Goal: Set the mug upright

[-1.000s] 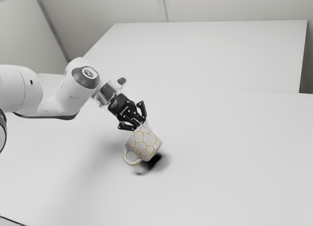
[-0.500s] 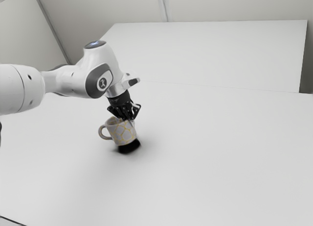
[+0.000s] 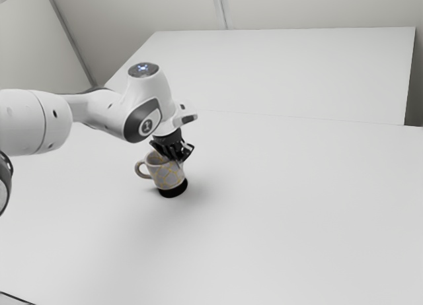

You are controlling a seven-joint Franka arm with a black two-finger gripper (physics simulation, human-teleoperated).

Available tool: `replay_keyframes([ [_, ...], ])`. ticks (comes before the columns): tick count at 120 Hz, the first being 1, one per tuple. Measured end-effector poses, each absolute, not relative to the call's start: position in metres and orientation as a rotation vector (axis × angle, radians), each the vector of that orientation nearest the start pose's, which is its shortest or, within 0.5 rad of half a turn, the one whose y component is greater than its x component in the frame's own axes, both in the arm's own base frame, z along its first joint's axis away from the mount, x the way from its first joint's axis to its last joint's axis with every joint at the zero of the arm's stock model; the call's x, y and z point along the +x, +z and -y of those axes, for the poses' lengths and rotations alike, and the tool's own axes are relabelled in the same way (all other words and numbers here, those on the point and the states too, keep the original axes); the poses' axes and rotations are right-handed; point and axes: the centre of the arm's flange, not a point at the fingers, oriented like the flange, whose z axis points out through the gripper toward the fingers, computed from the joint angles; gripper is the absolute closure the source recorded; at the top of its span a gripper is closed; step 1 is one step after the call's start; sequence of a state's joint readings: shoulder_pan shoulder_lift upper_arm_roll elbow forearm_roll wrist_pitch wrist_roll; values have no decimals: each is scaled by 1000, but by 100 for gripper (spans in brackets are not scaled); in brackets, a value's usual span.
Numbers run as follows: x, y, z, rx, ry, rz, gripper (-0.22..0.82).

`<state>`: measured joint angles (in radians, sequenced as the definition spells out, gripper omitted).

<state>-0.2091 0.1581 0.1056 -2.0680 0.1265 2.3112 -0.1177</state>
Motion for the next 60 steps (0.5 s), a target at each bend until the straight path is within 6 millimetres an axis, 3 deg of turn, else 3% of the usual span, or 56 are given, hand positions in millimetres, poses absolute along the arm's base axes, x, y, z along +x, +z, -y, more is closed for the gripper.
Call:
replay_keyframes([
  [33,581,355,61,-3036,-144,-87,74],
  [60,578,354,74,-3044,-135,-104,29],
])
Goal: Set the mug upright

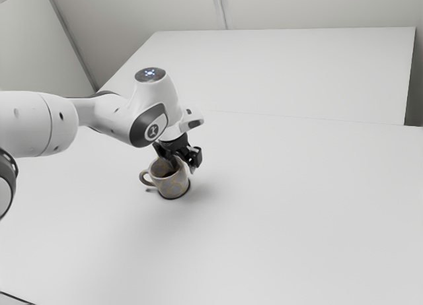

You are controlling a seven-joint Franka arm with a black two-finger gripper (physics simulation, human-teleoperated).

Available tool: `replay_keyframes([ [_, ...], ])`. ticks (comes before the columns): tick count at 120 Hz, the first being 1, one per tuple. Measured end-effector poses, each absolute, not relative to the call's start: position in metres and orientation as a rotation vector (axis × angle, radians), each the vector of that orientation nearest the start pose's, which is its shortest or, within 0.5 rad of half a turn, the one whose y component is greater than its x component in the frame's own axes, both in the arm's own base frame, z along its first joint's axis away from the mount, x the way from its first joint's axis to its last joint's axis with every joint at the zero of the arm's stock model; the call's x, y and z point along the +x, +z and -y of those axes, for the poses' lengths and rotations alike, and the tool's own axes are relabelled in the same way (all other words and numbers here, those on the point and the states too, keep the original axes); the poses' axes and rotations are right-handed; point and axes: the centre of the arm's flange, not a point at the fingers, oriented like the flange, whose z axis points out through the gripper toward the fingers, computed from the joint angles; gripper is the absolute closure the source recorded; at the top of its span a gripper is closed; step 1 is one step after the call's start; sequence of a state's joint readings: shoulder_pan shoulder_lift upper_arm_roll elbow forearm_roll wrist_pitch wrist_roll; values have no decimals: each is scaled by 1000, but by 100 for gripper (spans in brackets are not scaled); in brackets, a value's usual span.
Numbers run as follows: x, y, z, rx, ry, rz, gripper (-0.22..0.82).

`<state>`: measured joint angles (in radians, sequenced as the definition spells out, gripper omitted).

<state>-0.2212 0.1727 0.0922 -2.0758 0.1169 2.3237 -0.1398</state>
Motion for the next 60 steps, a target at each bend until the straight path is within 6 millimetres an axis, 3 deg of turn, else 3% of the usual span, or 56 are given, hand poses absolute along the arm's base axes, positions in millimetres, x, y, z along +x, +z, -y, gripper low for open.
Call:
replay_keyframes([
  [12,578,365,74,-3045,-160,-104,18],
  [24,577,394,73,-3047,-210,-102,11],
  [60,593,464,71,-3038,-216,-111,3],
])
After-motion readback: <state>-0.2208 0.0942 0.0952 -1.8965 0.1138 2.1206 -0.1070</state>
